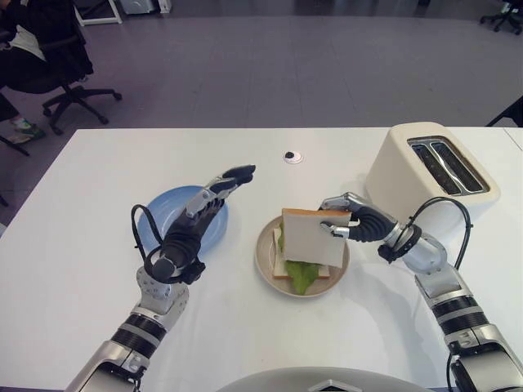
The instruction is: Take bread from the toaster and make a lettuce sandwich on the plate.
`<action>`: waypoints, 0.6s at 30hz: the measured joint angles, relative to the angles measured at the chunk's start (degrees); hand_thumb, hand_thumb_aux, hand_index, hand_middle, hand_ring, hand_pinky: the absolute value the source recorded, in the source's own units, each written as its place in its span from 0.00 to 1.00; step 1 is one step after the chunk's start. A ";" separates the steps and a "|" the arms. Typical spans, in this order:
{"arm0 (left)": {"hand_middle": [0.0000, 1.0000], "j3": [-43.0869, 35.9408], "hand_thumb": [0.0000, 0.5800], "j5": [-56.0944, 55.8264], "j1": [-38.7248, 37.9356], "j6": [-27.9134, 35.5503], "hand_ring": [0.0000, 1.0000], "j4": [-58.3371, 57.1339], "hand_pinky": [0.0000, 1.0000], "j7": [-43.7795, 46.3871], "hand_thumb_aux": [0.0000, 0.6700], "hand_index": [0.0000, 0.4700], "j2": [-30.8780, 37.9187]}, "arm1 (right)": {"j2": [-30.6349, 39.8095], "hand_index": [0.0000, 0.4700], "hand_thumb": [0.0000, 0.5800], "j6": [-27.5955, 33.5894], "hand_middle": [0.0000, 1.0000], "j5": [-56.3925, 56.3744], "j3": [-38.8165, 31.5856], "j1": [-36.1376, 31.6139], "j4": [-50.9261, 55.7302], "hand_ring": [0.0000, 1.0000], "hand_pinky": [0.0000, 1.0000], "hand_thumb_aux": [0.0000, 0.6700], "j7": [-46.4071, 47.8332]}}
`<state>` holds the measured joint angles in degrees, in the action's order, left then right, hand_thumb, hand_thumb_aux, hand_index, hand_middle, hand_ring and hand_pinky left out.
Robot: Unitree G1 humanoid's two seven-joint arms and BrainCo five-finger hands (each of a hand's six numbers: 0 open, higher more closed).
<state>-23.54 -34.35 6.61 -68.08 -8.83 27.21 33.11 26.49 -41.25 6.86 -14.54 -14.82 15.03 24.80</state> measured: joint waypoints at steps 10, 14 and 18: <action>0.00 8.12 0.00 38.04 2.64 4.19 0.00 -15.22 0.00 -4.03 0.00 0.00 -7.56 | -1.88 1.00 1.00 -0.26 1.00 3.47 -1.38 -1.42 5.78 1.00 1.00 1.00 0.11; 0.00 8.88 0.00 50.77 3.15 6.21 0.00 -18.79 0.00 -9.01 0.00 0.00 -8.38 | -2.10 1.00 1.00 -0.67 1.00 9.07 -2.41 -2.49 10.55 1.00 1.00 1.00 -2.00; 0.00 8.31 0.00 56.67 3.33 7.13 0.00 -20.14 0.00 -12.65 0.00 0.00 -8.64 | -2.19 1.00 1.00 -1.69 1.00 14.21 -3.05 -3.97 14.35 1.00 1.00 1.00 -5.29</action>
<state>-15.23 22.31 9.94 -60.95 -28.97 14.57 24.47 24.30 -42.94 21.07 -17.59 -18.79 29.38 19.51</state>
